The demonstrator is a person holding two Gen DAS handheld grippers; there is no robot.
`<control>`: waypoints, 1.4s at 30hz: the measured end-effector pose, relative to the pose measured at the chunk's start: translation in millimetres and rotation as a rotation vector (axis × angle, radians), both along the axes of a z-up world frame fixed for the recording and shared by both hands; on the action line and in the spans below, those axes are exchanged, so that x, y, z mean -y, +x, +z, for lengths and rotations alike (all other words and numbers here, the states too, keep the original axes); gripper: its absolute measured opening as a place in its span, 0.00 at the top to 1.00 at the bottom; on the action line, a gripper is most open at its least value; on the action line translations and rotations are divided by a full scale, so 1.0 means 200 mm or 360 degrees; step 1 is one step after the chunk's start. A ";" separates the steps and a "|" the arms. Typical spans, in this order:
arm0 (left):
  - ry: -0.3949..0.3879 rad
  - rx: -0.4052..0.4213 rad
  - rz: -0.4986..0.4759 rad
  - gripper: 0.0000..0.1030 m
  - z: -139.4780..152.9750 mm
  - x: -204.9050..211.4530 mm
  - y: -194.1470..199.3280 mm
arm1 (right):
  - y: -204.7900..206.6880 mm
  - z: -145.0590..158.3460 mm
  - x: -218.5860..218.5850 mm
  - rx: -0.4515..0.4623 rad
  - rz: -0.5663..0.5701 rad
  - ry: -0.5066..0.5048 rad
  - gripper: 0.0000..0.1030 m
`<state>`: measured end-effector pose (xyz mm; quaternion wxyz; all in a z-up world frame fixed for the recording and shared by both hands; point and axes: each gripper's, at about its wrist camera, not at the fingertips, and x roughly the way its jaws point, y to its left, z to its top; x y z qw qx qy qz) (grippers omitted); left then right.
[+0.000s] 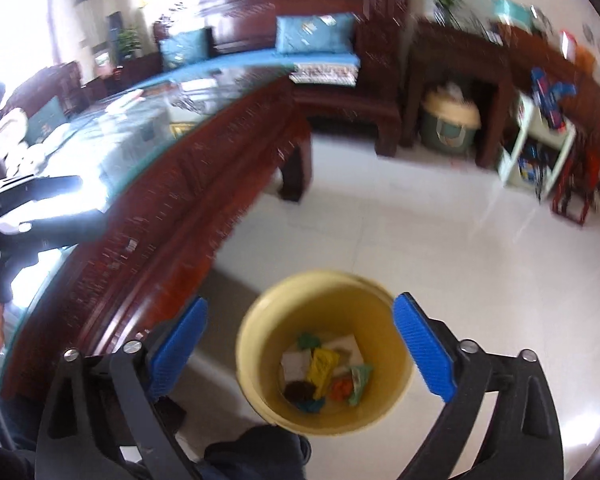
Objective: Collect trash
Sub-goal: 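Move both grippers back over the table toward the plastic bag and foam, then grasp the black foam block with the right gripper while the left grasps the clear plastic bag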
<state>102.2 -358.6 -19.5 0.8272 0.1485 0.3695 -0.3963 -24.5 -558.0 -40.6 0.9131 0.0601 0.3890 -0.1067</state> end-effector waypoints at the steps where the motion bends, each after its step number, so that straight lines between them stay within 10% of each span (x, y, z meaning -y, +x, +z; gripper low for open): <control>1: -0.0018 0.0030 0.0051 0.04 0.04 -0.09 0.01 | 0.02 0.03 -0.05 0.0024 0.0029 -0.0022 0.09; 22: -0.0128 0.0136 0.1163 0.04 0.18 -1.70 0.31 | 0.68 0.31 -1.48 0.0255 0.0870 -0.0034 0.08; 42: -0.0081 0.0004 0.1503 0.04 -0.05 -2.00 0.83 | 1.08 0.14 -1.76 0.0092 0.1050 0.0118 0.08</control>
